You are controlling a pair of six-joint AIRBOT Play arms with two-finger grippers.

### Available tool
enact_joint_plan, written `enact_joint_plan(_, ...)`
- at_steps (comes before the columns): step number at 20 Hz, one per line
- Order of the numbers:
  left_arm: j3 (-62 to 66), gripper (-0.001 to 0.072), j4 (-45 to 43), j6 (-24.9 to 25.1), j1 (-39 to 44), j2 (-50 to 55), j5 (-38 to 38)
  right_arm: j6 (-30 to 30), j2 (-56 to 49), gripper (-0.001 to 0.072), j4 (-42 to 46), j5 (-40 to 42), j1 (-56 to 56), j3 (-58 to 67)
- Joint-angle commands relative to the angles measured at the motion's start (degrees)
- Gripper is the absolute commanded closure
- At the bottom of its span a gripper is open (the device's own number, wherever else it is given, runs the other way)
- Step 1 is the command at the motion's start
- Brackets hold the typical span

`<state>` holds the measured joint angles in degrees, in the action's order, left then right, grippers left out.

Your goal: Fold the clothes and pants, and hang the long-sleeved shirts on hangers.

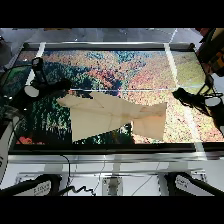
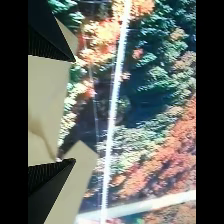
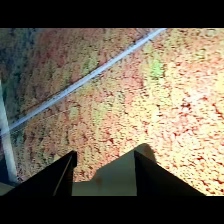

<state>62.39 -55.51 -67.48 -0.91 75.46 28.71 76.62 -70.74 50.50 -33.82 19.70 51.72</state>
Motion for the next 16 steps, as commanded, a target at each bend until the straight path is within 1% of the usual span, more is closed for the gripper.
enact_joint_plan(1,-0.07,0.0009,-4.61,0.0,-3.69,-3.23,13.77,-2.14,-0.76,0.033,6.1,-11.39,7.85,-0.17)
enact_joint_plan(3,-0.07,0.001,-5.86,-0.02,-6.71,-4.26,23.76,-7.87,-3.93,0.033,6.27,-22.93,11.04,-0.17)
enact_joint_plan(5,-0.24,0.001,-5.79,-0.7,-9.18,-4.26,31.26,-11.43,-8.35,0.033,6.05,-29.64,11.43,-0.17)
enact_joint_plan(6,-0.31,0.001,-5.79,-1.44,-10.08,-4.26,34.18,-13.29,-10.73,0.033,4.74,-30.32,11.26,-0.17)
enact_joint_plan(8,-0.35,0.001,-5.79,-1.62,-11.21,-4.35,37.92,-13.81,-14.53,0.033,-0.02,-27.93,10.88,-0.17)
enact_joint_plan(9,-0.52,0.001,-5.81,-2.56,-11.43,-4.35,38.71,-13.81,-16.2,0.0354,-2.25,-26.29,10.4,-0.17)
enact_joint_plan(10,-0.96,0.001,-5.77,-3.06,-11.54,-4.37,39.36,-14.1,-17.53,0.0394,-3.3,-25.09,9.73,-0.15)
enact_joint_plan(12,-2.99,0.001,-5.77,-3.93,-11.52,-4.39,40.35,-14.84,-19.8,0.0394,-4.0,-23.06,7.91,-0.02)
enact_joint_plan(14,-6.23,0.001,-5.77,-4.17,-11.52,-4.59,41.0,-16.35,-21.88,0.039,-4.15,-23.58,6.16,1.68)
enact_joint_plan(16,-9.44,0.001,-5.77,-4.28,-11.52,-5.25,40.94,-16.35,-22.49,0.0389,-4.15,-22.82,5.2,3.87)
